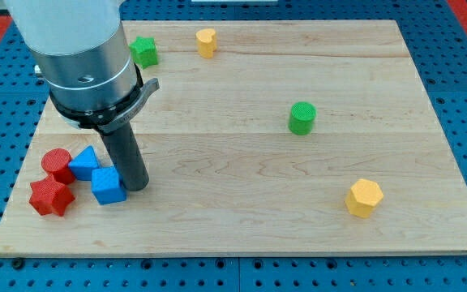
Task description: Drag the hexagon to the rihgt side of the board
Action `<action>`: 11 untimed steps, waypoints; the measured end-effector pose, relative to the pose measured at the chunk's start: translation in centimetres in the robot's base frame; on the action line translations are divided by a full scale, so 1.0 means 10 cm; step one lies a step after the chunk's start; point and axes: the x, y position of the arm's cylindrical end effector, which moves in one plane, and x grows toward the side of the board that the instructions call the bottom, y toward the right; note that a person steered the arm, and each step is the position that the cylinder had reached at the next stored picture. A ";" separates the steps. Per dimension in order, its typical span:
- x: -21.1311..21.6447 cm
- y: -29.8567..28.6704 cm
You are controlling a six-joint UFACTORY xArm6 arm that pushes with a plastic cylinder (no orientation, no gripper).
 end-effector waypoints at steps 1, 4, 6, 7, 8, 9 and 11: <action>0.00 0.00; -0.04 1.14; 0.70 1.78; 0.72 2.20; 0.71 2.51; 0.67 2.54; 0.40 2.80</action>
